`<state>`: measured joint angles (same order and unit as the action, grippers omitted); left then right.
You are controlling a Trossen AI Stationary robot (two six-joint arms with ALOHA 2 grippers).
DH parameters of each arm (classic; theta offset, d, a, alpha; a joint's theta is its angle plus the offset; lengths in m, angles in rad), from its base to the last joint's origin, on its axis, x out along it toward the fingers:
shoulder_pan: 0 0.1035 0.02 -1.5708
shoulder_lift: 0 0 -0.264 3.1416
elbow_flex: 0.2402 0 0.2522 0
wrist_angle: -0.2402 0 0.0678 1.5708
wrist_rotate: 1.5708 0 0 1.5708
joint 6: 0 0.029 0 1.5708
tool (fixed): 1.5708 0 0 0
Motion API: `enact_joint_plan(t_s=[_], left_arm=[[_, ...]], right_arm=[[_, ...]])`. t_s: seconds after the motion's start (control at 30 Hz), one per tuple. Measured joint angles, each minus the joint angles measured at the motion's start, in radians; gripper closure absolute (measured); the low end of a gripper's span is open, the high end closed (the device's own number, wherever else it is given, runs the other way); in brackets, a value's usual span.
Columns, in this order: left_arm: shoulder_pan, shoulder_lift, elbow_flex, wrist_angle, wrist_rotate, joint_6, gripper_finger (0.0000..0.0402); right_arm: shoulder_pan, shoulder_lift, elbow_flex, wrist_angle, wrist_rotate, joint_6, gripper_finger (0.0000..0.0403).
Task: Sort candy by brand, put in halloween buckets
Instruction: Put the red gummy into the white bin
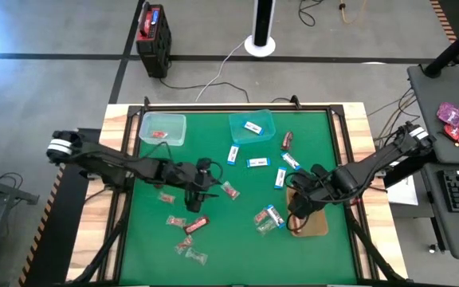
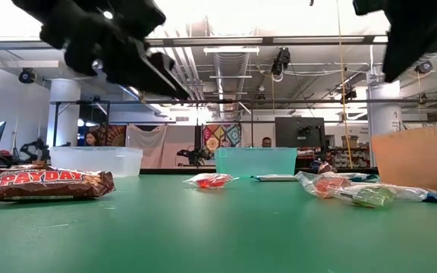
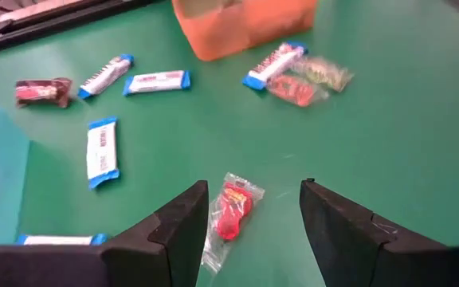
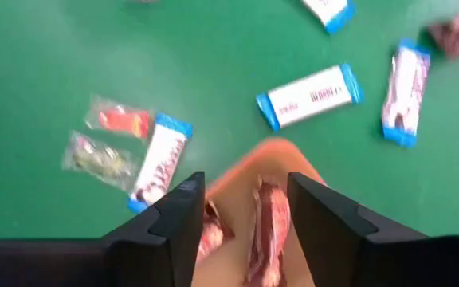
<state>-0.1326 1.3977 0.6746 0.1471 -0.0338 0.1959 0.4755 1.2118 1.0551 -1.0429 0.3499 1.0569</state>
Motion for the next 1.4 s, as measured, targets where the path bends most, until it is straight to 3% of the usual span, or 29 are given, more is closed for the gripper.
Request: enact_joint_plan(t_s=[0.23, 0.67, 0.87, 1.1, 1.27, 1.4], left_arm=[[0.007, 0.169, 0.001, 0.143, 0.000, 0.082, 0.0219], [0.094, 0.385, 0.078, 0.123, -0.002, 0.107, 0.0242], [0.105, 0.394, 0.078, 0.115, -0.002, 0.100, 0.0283], [0.107, 0.394, 0.078, 0.114, -0.002, 0.091, 0.0390], [0.102, 0.362, 0.076, 0.097, -0.002, 0.060, 0.0394], [0.095, 0.259, 0.076, 0.037, -0.016, 0.061, 0.0400]], right_arm=[[0.000, 0.000, -0.003, 0.125, 0.025, -0.107, 0.0214], [0.000, 0.000, -0.012, 0.163, 0.044, -0.116, 0.0213], [0.000, 0.000, -0.017, 0.164, 0.052, -0.119, 0.0213], [0.000, 0.000, -0.025, 0.167, 0.071, -0.121, 0.0213], [0.000, 0.000, -0.036, 0.185, 0.072, -0.122, 0.0213], [0.000, 0.000, -0.041, 0.216, 0.078, -0.142, 0.0213]])
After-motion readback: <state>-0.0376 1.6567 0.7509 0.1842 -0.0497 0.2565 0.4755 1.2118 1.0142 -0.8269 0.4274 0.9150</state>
